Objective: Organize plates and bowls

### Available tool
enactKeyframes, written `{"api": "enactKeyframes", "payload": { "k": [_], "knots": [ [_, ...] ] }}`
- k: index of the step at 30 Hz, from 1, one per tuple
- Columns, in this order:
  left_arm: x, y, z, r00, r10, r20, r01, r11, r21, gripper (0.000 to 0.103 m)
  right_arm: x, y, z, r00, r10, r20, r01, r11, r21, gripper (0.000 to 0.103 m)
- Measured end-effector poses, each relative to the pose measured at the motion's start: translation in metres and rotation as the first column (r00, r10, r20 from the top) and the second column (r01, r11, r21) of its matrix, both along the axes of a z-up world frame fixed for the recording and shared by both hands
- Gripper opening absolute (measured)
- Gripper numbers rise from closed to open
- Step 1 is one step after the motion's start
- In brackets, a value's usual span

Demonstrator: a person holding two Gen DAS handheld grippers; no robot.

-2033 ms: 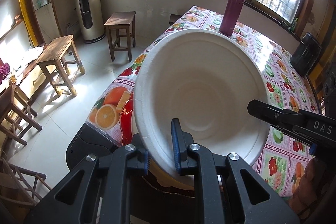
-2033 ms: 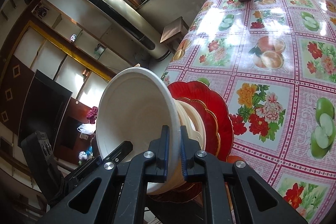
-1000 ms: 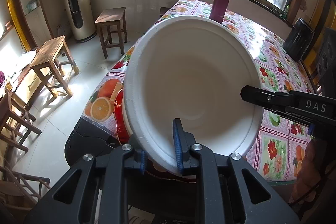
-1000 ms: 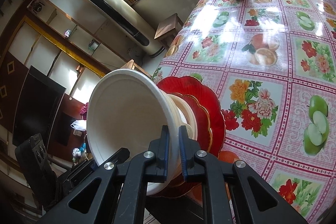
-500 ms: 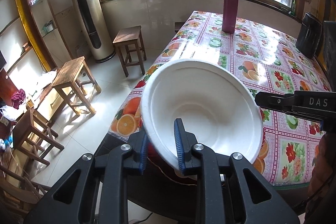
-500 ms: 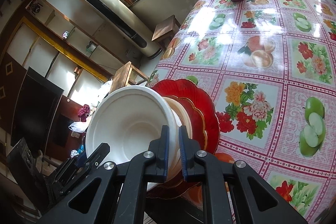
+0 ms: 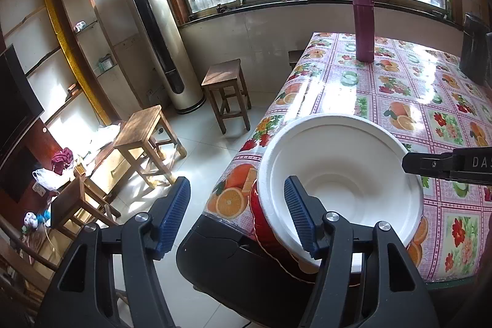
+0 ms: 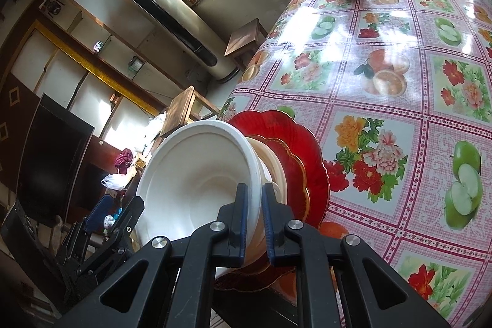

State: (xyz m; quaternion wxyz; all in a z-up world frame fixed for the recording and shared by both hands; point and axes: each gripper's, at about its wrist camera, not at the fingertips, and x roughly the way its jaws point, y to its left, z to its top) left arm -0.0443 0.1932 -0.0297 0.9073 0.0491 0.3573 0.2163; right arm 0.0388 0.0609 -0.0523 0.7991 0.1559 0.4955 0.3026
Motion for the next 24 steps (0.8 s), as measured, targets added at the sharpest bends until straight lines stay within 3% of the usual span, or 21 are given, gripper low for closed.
{"api": "enactKeyframes", "payload": {
  "k": [4, 9, 12, 18, 21, 23, 24],
  "knots": [
    [0.001, 0.003, -0.006, 0.999, 0.025, -0.02, -0.025, 1.0, 0.011, 0.068, 0.001, -0.002, -0.001, 1.0, 0.002, -0.005, -0.002, 1.0, 0.008, 0.012],
    [-0.004, 0.005, -0.007, 0.999, 0.053, -0.012, -0.053, 0.998, 0.038, 0.08, 0.0, -0.007, -0.001, 1.0, 0.002, 0.006, -0.002, 1.0, 0.026, 0.012],
    [-0.008, 0.004, -0.007, 0.998, 0.057, -0.002, -0.057, 0.998, 0.039, 0.082, -0.007, -0.011, 0.004, 0.998, -0.002, 0.059, 0.0, 0.999, 0.034, 0.013],
    [-0.017, 0.003, -0.004, 0.996, 0.078, 0.039, -0.079, 0.997, 0.028, 0.083, -0.036, -0.024, 0.015, 0.977, 0.017, 0.211, -0.031, 0.997, 0.066, 0.031],
    [-0.028, 0.002, 0.004, 0.991, 0.089, 0.095, -0.091, 0.996, 0.013, 0.083, -0.054, -0.036, 0.019, 0.956, 0.006, 0.293, -0.037, 0.994, 0.101, 0.057],
    [-0.034, 0.001, 0.009, 0.989, 0.086, 0.123, -0.087, 0.996, -0.003, 0.083, -0.065, -0.044, 0.023, 0.941, -0.021, 0.337, -0.024, 0.991, 0.129, 0.084],
    [-0.036, 0.0, 0.011, 0.987, 0.085, 0.135, -0.085, 0.996, -0.008, 0.083, -0.07, -0.048, 0.024, 0.934, -0.034, 0.356, -0.018, 0.99, 0.141, 0.088]
  ]
}}
